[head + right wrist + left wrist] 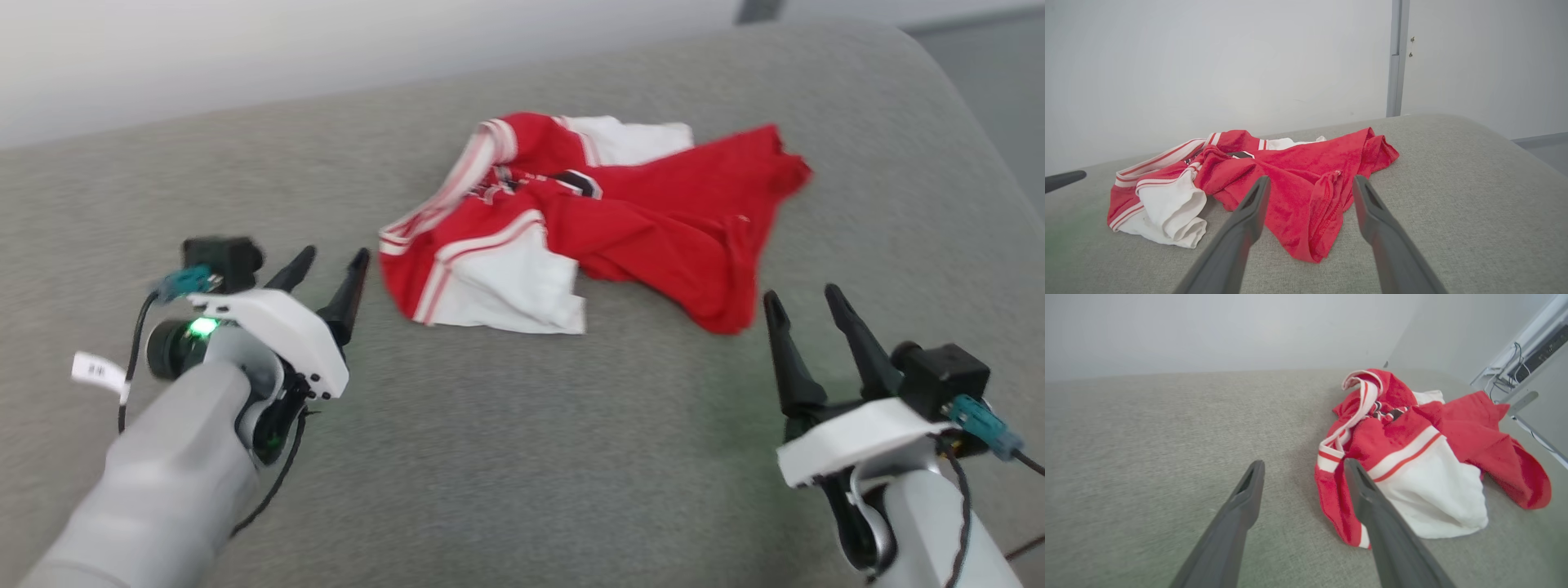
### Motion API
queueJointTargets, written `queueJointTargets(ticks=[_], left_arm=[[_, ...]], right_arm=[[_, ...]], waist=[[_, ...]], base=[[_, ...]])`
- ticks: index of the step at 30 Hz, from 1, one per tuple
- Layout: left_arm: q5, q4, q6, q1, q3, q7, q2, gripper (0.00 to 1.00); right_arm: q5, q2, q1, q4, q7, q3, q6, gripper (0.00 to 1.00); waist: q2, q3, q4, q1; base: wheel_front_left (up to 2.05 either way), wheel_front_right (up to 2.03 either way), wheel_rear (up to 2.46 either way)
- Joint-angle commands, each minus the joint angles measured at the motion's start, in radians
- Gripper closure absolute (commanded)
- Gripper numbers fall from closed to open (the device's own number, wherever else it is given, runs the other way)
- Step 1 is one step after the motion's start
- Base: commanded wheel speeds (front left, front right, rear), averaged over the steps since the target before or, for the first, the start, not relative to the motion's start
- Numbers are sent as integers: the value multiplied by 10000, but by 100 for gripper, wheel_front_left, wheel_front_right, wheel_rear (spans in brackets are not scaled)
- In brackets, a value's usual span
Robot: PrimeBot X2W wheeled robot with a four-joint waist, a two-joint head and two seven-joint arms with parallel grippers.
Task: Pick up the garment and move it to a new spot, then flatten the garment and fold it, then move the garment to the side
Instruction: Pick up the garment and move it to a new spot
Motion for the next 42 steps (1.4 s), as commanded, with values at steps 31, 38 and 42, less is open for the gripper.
queueJointTargets(ticks=[31, 38, 42], left_arm=[[8810, -7689, 445, 8932, 9746, -64, -2505, 0], [9271, -7582, 75, 9241, 10051, -64, -2930, 0], [9389, -7605, -51, 9323, 10220, -64, -3094, 0]], right_arm=[[-131, -931, 1228, -464, -22, -1141, -3, 0], [-175, -780, 1449, -500, -22, -1302, -3, 0], [-202, -705, 1471, -507, -22, -1304, -3, 0]], waist=[[0, -1745, 1919, 0], [0, -1856, 1929, 0], [0, -1846, 1926, 0]], base=[[0, 0, 0], [0, 0, 0], [0, 0, 0]])
